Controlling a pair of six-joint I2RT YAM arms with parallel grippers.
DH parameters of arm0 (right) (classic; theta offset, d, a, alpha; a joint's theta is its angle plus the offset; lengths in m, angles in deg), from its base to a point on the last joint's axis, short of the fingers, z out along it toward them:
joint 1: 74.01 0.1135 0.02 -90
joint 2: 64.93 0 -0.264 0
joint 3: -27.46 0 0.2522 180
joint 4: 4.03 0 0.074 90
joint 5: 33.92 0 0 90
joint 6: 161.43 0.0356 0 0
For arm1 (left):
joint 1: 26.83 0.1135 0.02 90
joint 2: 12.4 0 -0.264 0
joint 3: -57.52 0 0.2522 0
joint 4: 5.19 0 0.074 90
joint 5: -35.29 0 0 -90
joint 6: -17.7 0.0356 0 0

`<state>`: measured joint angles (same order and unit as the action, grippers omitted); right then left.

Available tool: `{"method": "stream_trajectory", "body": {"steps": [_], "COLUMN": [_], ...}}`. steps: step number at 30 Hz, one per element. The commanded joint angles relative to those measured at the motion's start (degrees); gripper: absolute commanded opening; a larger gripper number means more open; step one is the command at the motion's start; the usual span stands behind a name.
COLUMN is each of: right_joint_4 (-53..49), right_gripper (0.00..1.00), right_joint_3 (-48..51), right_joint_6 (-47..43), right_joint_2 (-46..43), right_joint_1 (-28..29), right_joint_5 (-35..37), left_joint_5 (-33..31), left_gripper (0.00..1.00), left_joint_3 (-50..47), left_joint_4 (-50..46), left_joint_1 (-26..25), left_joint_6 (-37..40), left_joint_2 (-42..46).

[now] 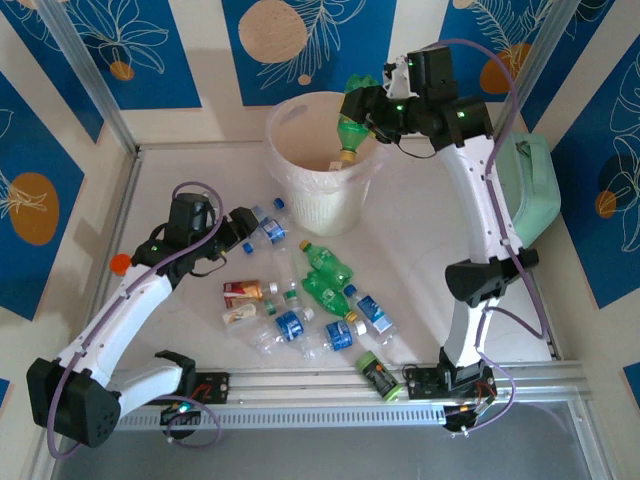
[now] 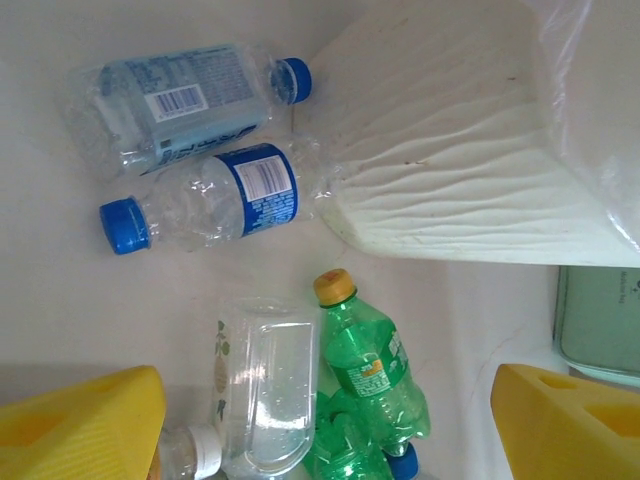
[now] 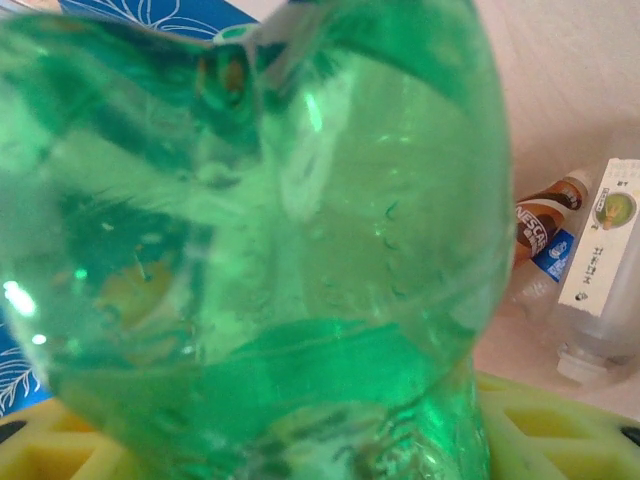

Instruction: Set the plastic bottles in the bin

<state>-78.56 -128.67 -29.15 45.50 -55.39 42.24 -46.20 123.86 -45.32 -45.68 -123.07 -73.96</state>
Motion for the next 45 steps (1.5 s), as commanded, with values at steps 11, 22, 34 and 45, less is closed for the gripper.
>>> {"method": "stream_trajectory", "body": {"steps": [11, 22, 34, 45], "right_joint_4": [0.57, -4.62, 7.51, 11.71], "right_gripper": [0.72, 0.83, 0.83, 0.85], "right_joint_3": [-6.14, -8.18, 39.07, 63.01], "right_joint_6": [2.98, 0.91, -5.33, 0.62], "right_joint_2": [9.79, 3.95, -32.07, -47.23], "right_joint_1": [-3.53, -3.28, 3.80, 2.13], "right_joint_5": [-5.22, -4.39, 8.01, 6.72], "left_joint_5": [-3.54, -2.38, -0.99, -1.82], "left_gripper": [0.90, 0.93, 0.85, 1.00], "left_joint_3": [1.47, 3.55, 11.36, 19.53], "left_joint_4": [-4.37, -7.26, -4.62, -3.95], "left_joint_1": [1.00, 4.81, 5.67, 5.69], "left_joint_6": [3.67, 10.63, 22.69, 33.60], "left_joint_2": [1.63, -2.83, -20.14, -33.23]}}
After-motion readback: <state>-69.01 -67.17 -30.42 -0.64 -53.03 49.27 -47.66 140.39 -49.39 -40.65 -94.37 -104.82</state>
